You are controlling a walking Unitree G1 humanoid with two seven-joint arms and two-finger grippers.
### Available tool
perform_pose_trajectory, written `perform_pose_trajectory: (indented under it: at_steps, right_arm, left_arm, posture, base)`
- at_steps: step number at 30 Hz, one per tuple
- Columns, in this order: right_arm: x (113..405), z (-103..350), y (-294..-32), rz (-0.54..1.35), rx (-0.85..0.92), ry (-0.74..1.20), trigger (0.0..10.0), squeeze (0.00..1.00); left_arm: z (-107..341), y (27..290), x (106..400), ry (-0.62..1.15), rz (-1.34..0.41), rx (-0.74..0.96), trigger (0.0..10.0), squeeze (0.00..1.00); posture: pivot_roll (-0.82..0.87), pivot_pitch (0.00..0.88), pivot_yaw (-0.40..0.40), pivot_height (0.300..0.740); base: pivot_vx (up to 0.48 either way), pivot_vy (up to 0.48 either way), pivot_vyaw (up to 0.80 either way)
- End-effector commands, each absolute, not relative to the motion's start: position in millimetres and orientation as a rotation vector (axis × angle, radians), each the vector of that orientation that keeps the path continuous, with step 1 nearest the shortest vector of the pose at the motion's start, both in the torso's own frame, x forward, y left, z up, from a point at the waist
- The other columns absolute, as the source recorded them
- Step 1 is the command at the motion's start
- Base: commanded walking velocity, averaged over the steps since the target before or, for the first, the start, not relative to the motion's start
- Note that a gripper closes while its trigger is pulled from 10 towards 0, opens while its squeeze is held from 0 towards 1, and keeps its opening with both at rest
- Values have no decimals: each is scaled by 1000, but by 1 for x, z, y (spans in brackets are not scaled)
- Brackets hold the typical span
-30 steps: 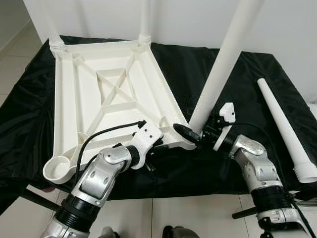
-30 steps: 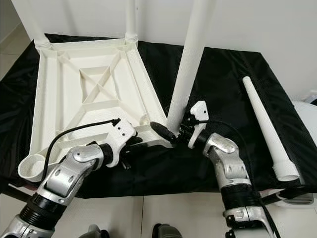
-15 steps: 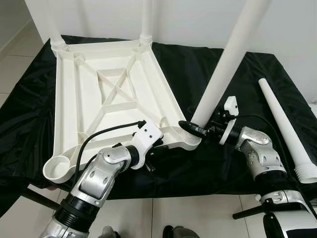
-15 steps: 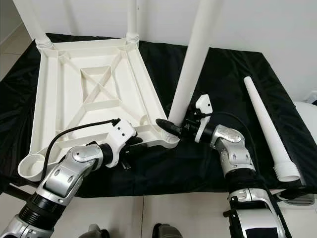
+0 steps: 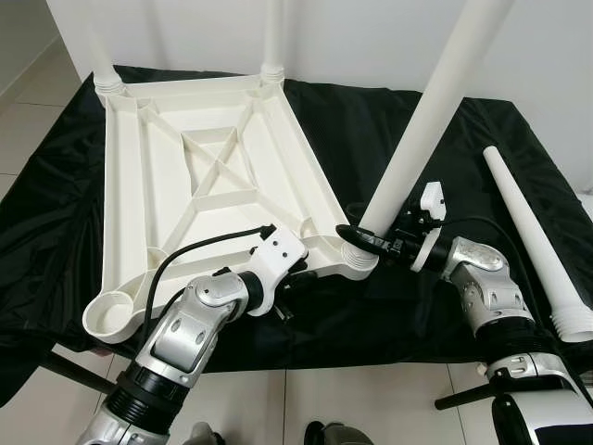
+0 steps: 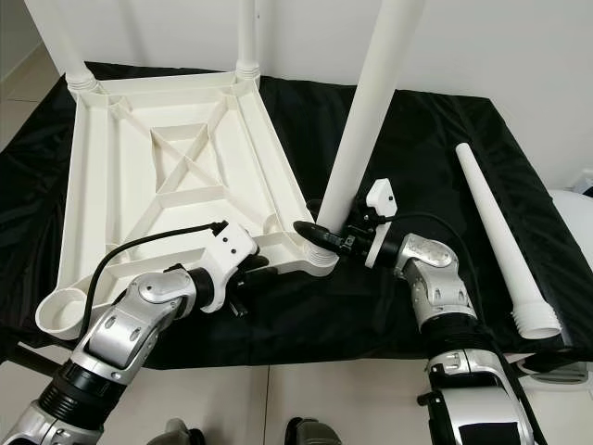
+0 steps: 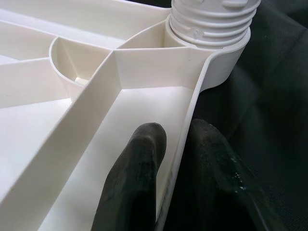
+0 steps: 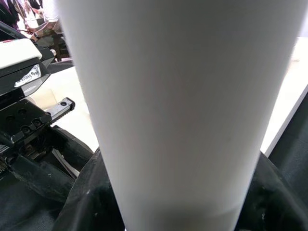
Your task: Building children table
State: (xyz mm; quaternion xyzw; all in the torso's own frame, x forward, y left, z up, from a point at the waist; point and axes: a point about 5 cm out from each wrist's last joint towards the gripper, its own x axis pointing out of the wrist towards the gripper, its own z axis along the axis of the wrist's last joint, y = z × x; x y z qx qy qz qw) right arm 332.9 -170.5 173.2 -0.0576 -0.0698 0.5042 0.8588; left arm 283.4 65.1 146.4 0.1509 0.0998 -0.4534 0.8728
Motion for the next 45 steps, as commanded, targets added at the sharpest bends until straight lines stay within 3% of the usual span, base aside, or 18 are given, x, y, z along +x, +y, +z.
perform_pose_trajectory:
  at_steps: [1, 26, 45]
  right_arm:
    - [330, 166, -183, 995, -85, -130, 0, 0]
    - [310, 145, -198, 647, 13, -170, 0, 0]
    - [280, 140, -166, 397, 45, -205, 0, 0]
  left_arm:
    - [151, 63, 280, 189, -976, 302, 10000, 0]
    - [151, 63, 279, 191, -972, 296, 10000, 0]
    - [150, 62, 279, 194, -975, 295, 10000, 0]
  posture:
    - [-59, 120, -46, 740]
    - [-65, 123, -52, 740]
    - [-72, 126, -55, 740]
  base:
    - [0, 0, 0]
    - [0, 0, 0]
    - [0, 0, 0]
